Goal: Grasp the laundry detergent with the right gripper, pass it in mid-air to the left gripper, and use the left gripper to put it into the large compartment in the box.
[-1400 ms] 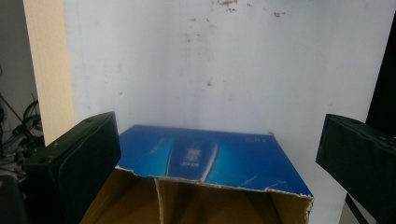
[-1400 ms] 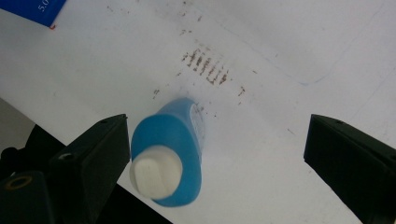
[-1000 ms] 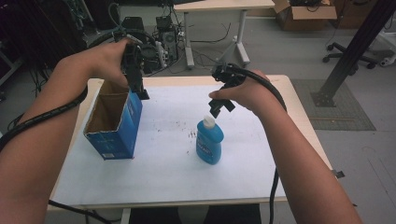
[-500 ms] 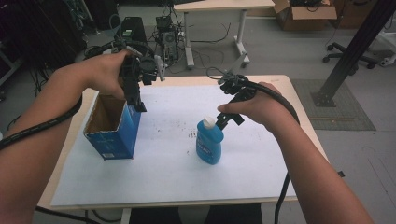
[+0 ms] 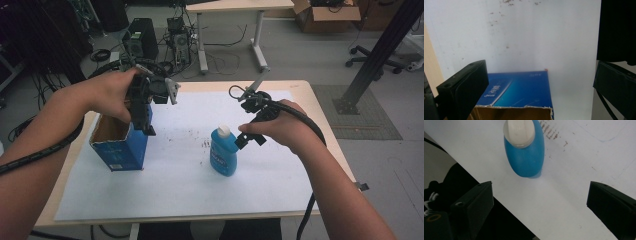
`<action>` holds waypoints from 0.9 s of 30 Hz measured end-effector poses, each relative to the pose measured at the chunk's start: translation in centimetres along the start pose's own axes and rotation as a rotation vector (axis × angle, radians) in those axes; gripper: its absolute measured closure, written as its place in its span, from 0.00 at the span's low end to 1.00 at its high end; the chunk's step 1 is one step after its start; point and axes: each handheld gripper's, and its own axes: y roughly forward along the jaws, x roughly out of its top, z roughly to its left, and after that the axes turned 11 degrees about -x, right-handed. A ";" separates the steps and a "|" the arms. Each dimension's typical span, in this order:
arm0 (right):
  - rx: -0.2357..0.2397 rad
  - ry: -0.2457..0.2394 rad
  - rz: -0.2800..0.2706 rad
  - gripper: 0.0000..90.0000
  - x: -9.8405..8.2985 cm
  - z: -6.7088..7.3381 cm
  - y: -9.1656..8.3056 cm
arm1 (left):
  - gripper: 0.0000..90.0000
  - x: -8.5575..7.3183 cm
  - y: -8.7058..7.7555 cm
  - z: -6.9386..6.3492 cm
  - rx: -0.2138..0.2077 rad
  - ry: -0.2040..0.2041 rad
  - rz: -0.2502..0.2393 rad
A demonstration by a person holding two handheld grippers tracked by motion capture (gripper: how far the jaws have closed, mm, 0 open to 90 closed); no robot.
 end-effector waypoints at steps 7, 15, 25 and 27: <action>-0.003 -0.006 -0.022 0.08 -1.0 0.1 -0.1 | 0.00 0.1 0.7 -1.3 -0.012 0.018 -0.008; 0.018 -0.010 -0.069 0.07 -2.8 0.4 0.8 | 0.00 0.0 1.4 -2.1 -0.021 0.023 -0.009; 0.024 0.004 -0.095 0.07 -4.3 0.5 3.5 | 0.00 -0.5 2.4 -2.1 -0.035 0.012 0.009; 0.024 0.005 -0.104 0.07 -4.3 0.5 3.7 | 0.00 -0.5 2.5 -2.1 -0.033 0.017 0.001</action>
